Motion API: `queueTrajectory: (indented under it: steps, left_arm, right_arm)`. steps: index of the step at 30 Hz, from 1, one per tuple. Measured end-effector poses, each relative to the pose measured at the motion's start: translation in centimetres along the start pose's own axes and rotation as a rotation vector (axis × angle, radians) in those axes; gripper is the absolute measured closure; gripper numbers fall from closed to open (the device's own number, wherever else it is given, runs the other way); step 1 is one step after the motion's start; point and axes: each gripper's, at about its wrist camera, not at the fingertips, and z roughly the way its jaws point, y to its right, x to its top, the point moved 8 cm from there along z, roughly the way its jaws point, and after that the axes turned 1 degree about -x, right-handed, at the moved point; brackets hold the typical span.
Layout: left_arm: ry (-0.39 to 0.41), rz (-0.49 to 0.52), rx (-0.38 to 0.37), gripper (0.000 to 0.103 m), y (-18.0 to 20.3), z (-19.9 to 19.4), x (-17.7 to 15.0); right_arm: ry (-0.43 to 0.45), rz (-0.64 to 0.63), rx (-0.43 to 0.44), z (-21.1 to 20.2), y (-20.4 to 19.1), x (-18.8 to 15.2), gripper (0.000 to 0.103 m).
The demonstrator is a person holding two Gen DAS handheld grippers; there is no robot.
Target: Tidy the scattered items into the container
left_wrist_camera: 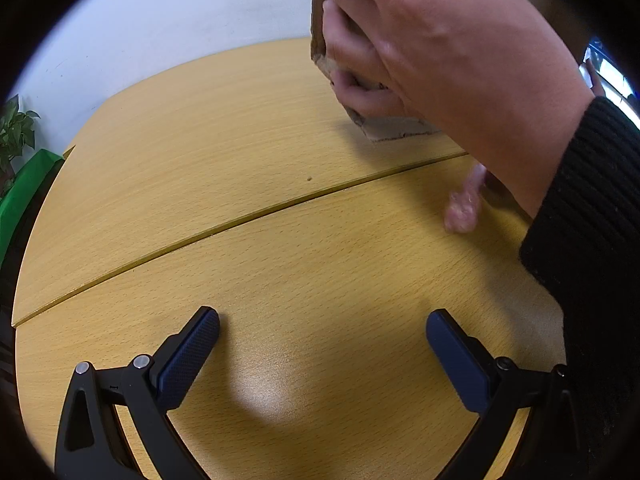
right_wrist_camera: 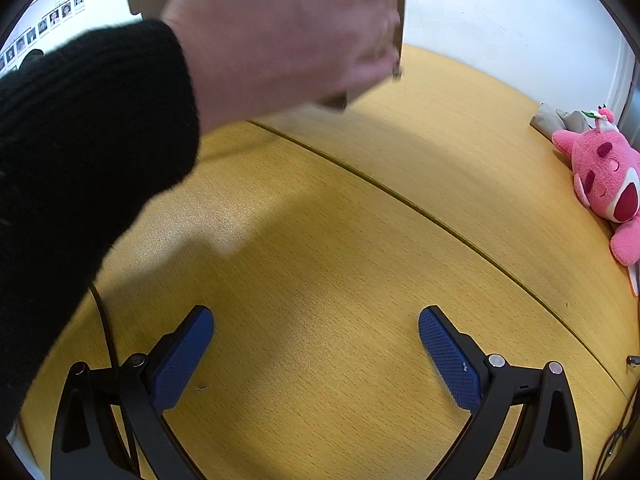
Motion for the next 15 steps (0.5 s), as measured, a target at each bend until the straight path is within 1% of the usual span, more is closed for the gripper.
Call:
queueTrajectory:
  steps: [15]
  left_arm:
    - [0.001,0.001,-0.001,0.000,-0.11,0.17,-0.15]
  right_arm:
    - [-0.001,0.001,0.000,-0.05,-0.10,-0.09,0.000]
